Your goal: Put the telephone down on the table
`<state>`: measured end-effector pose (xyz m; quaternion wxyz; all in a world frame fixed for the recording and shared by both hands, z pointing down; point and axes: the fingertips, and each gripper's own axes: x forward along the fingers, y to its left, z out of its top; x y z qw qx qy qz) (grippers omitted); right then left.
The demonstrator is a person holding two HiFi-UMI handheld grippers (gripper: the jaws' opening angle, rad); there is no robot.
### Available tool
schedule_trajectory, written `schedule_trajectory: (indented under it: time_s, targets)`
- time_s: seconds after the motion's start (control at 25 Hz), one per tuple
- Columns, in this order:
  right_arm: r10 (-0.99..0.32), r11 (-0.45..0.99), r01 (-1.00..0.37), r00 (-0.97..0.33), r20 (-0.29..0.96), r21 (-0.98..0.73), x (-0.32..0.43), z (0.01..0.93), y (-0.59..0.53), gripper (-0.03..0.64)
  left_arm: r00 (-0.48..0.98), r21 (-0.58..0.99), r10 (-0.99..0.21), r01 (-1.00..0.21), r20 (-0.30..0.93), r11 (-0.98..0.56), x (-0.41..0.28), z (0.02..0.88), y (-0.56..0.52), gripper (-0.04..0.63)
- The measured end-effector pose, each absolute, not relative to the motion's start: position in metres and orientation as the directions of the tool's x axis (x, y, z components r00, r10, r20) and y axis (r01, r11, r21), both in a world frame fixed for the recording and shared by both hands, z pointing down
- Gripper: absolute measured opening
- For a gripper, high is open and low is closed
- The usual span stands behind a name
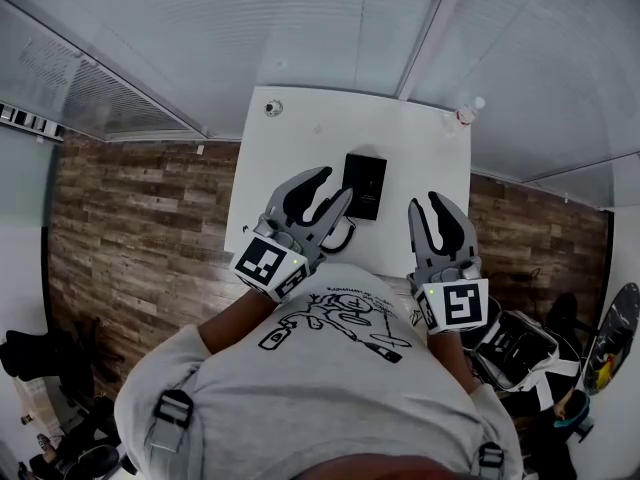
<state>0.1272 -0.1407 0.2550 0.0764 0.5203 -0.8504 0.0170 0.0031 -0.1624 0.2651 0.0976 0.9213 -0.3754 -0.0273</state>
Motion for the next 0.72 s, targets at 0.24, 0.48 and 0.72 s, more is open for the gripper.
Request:
schedule_trajectory:
  time_s: [0.24, 0.48, 0.72]
  targets:
    - [-0.887, 0.449, -0.892, -0.439, 0.143, 0.046, 0.1314, 0.2526, -0.1432, 0.097, 0.717, 0.226, -0.697, -0.681, 0.017, -0.696, 0.0037, 0.2641, -0.1635, 0.152]
    - [-0.885, 0.452, -0.891, -0.441, 0.149, 0.05, 0.1344, 0.2566, -0.1446, 0.097, 0.716, 0.242, -0.698, -0.682, 0.024, -0.691, 0.0047, 0.2687, -0.1653, 0.152]
    - [-0.887, 0.449, -0.892, -0.438, 0.148, 0.048, 0.135, 0.2558, -0.1456, 0.097, 0.709, 0.25, -0.705, -0.687, 0.028, -0.682, 0.0013, 0.2703, -0.1668, 0.152]
